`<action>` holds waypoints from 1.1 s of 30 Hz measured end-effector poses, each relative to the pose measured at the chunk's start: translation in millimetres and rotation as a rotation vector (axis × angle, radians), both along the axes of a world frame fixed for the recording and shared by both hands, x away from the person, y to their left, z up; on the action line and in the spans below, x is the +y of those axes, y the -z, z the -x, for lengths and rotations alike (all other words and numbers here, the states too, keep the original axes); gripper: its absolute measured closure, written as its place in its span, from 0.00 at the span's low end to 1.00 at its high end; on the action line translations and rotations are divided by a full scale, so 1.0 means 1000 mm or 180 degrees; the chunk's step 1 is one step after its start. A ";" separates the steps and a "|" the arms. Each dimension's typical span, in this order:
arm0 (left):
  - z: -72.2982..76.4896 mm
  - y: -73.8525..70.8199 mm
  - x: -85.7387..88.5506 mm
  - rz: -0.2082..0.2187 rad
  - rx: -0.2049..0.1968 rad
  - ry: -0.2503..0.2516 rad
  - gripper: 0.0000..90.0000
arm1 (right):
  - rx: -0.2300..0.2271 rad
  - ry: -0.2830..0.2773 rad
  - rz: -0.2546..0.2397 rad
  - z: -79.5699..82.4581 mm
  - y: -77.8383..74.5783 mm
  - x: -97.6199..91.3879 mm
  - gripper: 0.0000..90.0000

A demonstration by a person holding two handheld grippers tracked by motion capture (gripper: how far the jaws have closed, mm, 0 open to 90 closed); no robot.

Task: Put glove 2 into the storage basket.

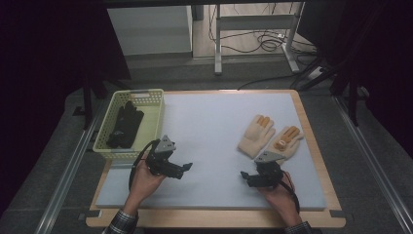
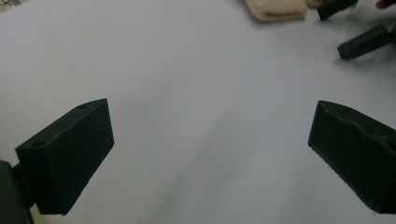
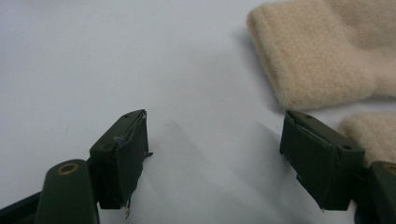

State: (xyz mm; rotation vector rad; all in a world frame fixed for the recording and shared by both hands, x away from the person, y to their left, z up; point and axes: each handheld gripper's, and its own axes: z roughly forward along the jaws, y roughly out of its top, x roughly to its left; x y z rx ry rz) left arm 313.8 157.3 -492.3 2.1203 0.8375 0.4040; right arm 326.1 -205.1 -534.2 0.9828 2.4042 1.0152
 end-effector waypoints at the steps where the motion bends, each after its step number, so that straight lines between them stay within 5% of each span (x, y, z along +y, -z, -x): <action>1: 0.001 0.004 0.000 -0.0008 0.0012 -0.0002 0.00 | 0.0001 0.0000 -0.0001 0.000 0.000 0.000 0.25; 11: 0.007 0.041 0.000 -0.0138 0.0165 -0.0108 0.00 | 0.0023 0.0001 0.0003 -0.001 0.000 0.000 0.25; 17: 0.006 0.053 -0.003 -0.0334 0.0211 -0.0152 0.00 | 0.0033 0.0004 0.0010 -0.001 0.000 0.000 0.25; 23: 0.001 0.058 0.000 -0.0210 0.0375 -0.0151 0.00 | 0.0038 0.0013 0.0000 -0.001 0.000 0.000 0.25; 33: 0.002 0.058 0.001 -0.0202 0.0365 -0.0158 0.00 | 0.0067 0.0085 -0.0079 -0.001 -0.002 -0.001 0.29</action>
